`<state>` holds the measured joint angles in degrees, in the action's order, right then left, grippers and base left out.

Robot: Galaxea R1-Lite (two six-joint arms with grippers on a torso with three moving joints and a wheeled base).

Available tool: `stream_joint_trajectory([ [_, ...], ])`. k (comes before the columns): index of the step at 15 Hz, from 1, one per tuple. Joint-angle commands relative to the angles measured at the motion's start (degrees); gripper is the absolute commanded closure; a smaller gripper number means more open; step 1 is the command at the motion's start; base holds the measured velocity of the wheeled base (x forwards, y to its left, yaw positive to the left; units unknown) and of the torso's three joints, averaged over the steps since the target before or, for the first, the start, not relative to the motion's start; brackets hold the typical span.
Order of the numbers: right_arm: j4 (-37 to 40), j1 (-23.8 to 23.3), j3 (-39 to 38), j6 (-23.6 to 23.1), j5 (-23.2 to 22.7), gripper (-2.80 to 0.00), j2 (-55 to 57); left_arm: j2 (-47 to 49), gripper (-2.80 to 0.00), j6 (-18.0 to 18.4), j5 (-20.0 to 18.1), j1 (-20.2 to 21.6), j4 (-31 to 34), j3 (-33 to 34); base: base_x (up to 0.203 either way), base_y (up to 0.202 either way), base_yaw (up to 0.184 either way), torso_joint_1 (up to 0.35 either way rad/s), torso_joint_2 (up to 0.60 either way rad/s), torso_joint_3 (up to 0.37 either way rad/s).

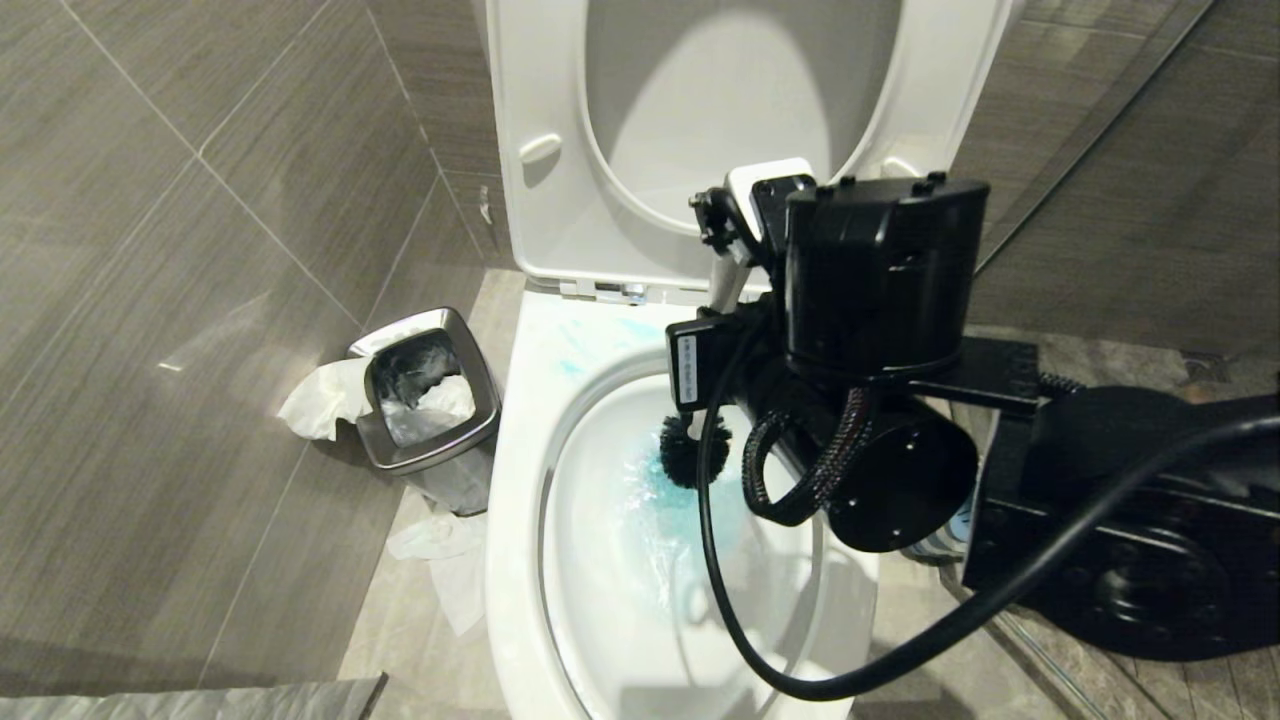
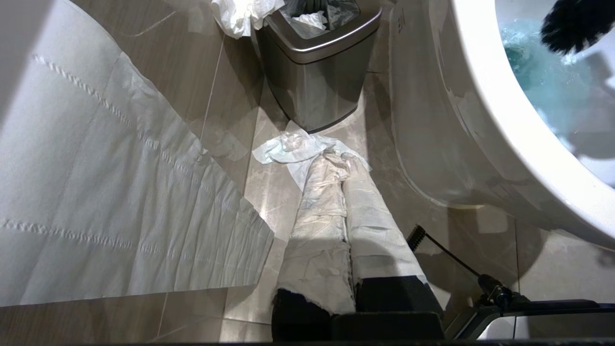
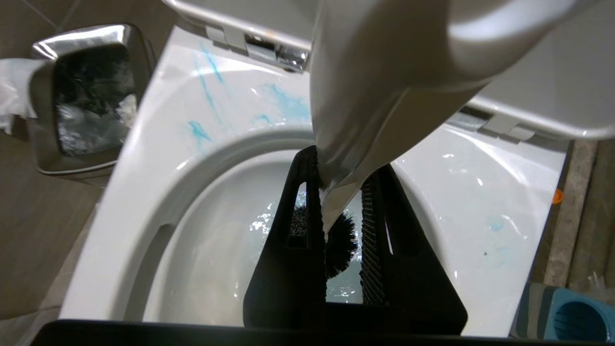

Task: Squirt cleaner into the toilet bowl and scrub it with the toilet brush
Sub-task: Scrub the toilet bowl

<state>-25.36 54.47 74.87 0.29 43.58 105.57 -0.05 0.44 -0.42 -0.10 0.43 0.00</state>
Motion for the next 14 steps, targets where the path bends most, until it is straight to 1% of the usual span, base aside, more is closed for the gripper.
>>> stream_joint_trajectory([
  [1, -5.54, -0.17, -2.45, -0.17, 0.99, 0.00, 6.33, 0.05, 0.00, -0.12, -0.09, 0.01, 0.01, 0.09, 0.000, 0.000, 0.000, 0.000, 0.00, 0.000],
  [3, -11.79, -1.20, -2.67, -0.95, 1.86, 0.00, 12.46, 0.05, 0.00, -0.18, -0.02, 0.01, 0.01, 0.09, 0.000, 0.000, 0.000, 0.000, 0.00, 0.000],
  [6, -21.72, -2.77, -1.43, -3.60, 3.52, 0.00, 19.23, 0.05, 0.00, -0.18, 0.07, 0.01, 0.01, 0.09, 0.000, 0.000, 0.000, 0.000, 0.00, 0.000],
  [10, -22.32, -2.66, -1.42, -4.32, 4.82, 0.00, 17.48, 0.05, 0.00, -0.18, 0.07, 0.01, 0.02, 0.09, 0.000, 0.000, 0.000, 0.000, 0.00, 0.000],
  [14, -20.62, -1.63, -1.29, -7.52, 4.70, 0.00, 7.53, 0.05, 0.00, -0.18, 0.07, 0.01, 0.01, 0.09, 0.000, 0.000, 0.000, 0.000, 0.00, 0.000],
])
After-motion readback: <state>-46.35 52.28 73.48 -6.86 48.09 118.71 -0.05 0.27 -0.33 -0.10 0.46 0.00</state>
